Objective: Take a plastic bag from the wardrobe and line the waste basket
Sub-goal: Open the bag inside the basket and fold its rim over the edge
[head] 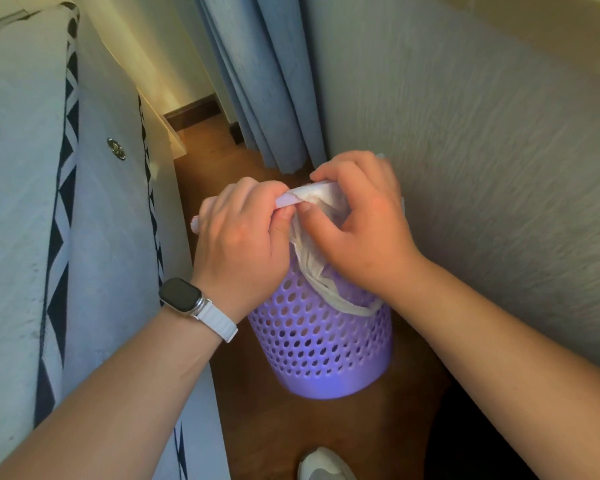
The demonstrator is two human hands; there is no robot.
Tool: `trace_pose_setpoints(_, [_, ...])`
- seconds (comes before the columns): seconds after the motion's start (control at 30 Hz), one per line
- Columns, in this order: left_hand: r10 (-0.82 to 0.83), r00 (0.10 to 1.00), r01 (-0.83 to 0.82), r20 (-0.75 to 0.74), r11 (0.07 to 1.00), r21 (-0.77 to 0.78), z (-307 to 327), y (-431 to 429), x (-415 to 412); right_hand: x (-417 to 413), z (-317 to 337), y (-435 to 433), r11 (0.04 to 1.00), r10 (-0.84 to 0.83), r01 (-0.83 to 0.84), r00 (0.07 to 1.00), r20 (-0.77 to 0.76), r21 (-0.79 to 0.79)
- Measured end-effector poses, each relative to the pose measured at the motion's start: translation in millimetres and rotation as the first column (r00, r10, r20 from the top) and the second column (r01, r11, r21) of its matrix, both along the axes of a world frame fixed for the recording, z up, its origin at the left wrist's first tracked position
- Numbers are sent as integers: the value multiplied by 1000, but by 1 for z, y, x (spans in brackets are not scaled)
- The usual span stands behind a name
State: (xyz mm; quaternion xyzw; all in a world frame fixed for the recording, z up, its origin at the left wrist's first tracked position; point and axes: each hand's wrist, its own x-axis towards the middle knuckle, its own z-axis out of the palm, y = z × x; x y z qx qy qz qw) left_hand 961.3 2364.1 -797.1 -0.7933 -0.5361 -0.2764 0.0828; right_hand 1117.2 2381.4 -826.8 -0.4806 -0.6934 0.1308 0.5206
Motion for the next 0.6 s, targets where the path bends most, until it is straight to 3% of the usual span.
trace_pose_setpoints(0.1, [20,1000,-20,14,1000,23,0,4,-6,11,-1,6,998,67,-66,998,-18,12])
trace_pose_setpoints(0.27, [-2,998,0,57,1000,31,2,6,-8,18,-6,12,999,9,-10,999,-39,-37])
trace_pose_setpoints(0.43, [-96,982,90,165,995,42,4,1,-2,15,-4,8,997,-33,37,998,-55,67])
trace_pose_setpoints(0.6, [-35,998,29,58,995,93,6,-5,5,7,-3,2,990,-73,76,997,-32,119])
